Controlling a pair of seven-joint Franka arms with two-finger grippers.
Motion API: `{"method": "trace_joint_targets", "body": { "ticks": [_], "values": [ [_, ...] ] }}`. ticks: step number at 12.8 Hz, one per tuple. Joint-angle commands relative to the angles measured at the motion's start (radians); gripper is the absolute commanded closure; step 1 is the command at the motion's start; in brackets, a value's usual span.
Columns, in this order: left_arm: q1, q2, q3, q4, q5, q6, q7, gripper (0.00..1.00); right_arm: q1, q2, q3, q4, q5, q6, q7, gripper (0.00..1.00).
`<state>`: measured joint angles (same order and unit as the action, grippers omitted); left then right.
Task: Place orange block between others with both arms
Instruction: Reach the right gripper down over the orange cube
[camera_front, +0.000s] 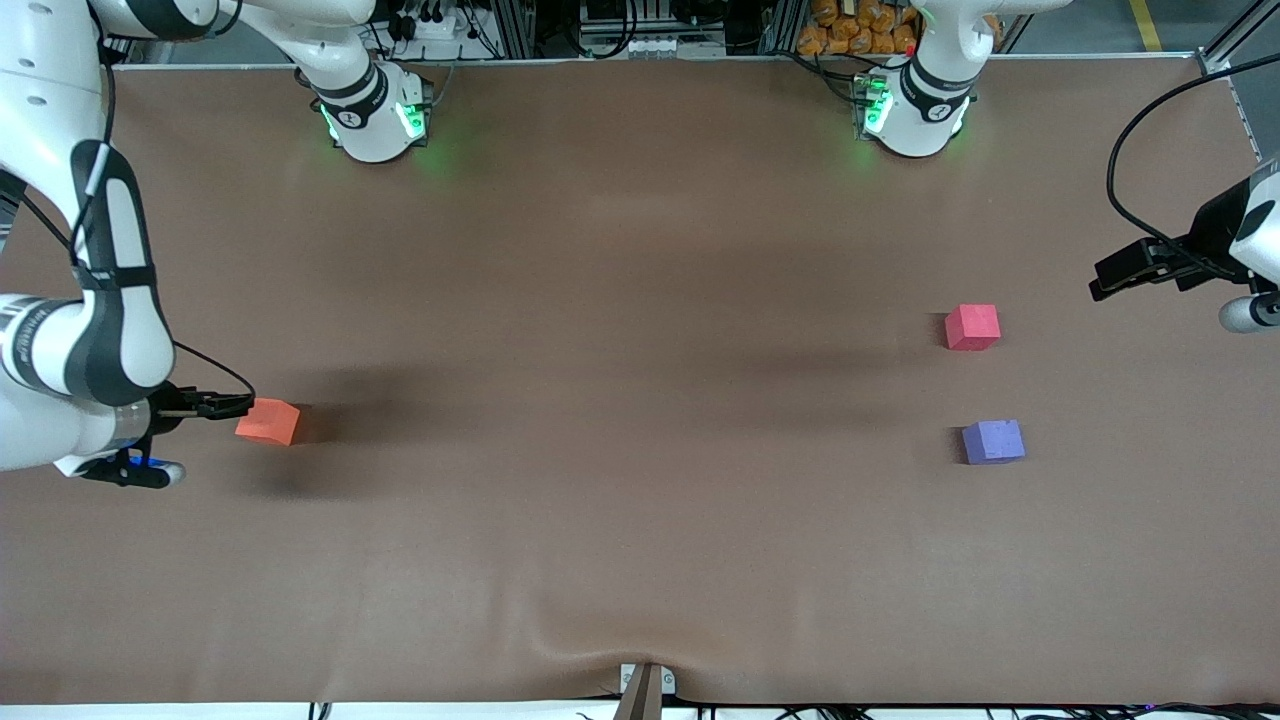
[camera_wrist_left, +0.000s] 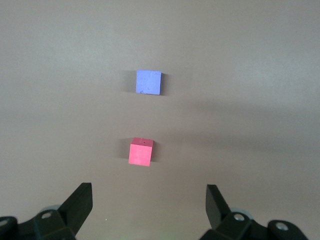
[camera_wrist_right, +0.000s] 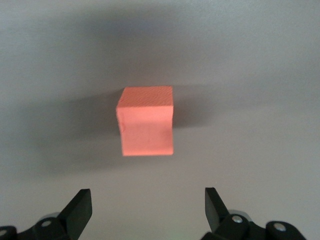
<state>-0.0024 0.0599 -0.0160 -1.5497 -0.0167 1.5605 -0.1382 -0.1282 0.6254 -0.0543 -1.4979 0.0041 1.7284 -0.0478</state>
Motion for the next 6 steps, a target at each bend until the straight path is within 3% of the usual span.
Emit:
{"method": "trace_joint_targets", "body": {
  "ticks": [1, 6],
  "values": [
    [-0.005, 0.0, -0.002, 0.008, 0.021, -0.005, -0.001, 0.0, -0.013, 0.004, 0.007, -0.077, -0.042, 0.106, -0.007, 0.0],
    [0.002, 0.0, -0.002, 0.008, 0.02, -0.005, 0.003, 0.0, -0.001, 0.007, 0.011, -0.124, -0.033, 0.241, -0.007, 0.0]
  ]
}}
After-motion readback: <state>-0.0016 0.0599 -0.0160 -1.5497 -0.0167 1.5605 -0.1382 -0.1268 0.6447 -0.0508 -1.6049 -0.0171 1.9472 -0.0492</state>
